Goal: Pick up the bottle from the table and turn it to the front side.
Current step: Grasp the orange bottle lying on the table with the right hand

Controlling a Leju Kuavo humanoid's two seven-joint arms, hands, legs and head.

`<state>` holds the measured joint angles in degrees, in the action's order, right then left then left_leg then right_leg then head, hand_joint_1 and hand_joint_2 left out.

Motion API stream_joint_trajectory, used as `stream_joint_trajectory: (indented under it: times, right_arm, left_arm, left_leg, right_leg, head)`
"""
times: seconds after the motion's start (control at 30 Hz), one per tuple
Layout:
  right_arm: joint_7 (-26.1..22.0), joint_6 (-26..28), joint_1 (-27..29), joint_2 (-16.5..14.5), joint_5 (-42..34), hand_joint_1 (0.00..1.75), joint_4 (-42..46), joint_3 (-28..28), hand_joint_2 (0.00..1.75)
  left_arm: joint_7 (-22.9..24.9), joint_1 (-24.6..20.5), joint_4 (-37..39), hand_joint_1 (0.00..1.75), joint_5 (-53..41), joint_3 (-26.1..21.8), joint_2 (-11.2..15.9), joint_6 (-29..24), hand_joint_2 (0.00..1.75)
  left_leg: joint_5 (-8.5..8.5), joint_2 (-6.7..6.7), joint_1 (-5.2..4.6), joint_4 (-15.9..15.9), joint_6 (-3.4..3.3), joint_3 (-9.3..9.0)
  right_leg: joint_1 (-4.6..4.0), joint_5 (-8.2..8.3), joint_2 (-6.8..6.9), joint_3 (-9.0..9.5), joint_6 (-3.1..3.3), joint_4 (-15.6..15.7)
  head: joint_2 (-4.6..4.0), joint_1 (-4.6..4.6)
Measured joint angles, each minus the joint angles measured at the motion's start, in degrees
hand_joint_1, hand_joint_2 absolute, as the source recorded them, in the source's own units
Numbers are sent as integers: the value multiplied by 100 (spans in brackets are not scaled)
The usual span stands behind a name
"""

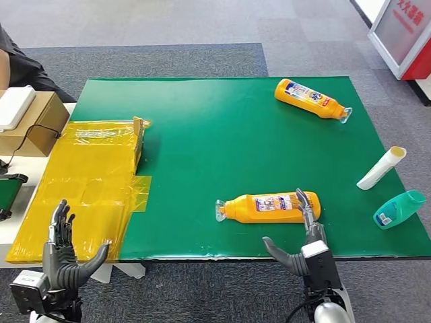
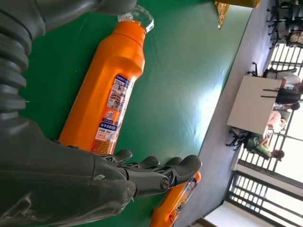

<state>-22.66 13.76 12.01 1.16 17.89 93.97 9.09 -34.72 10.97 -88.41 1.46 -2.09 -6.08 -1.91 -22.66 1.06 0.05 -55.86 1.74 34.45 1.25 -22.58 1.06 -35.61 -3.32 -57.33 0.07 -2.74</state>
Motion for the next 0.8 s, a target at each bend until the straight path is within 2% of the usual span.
stream_joint_trajectory:
  times: [0.1,0.23,0.4,0.6,0.8]
  right_arm:
    - [94,106,-12,31,201,0,-5,1,175]
    - [653,113,-215,272,911,0,-77,-12,175]
    - [1446,-355,-875,865,1813,0,-486,-117,175]
    - [1909,-864,-1490,1350,2202,0,-1081,-134,175]
    - [2305,-1433,-1938,1688,2452,0,-1647,-43,175]
  left_arm:
    - [5,0,4,0,-4,-3,0,18,175]
    - [58,-38,44,0,-121,6,21,71,175]
    - [175,-238,275,0,-380,121,113,164,175]
    - [219,-419,513,0,-462,323,191,210,175]
    - [250,-557,677,0,-502,457,234,241,175]
  left_leg:
    - [0,0,0,0,0,0]
    - [1,0,-1,0,-2,0]
    - [11,0,-3,0,-9,1]
    - [18,0,-5,-1,-18,2]
    - [18,0,-5,-1,-19,7]
  right_leg:
    - [0,0,0,0,0,0]
    - [2,3,0,0,-3,1]
    - [5,19,-1,2,-9,6]
    - [6,22,1,3,-12,6]
    - [6,22,2,2,-12,6]
  head:
    - [0,1]
    - [0,1]
    - [0,0]
    - [0,0]
    - [0,-1]
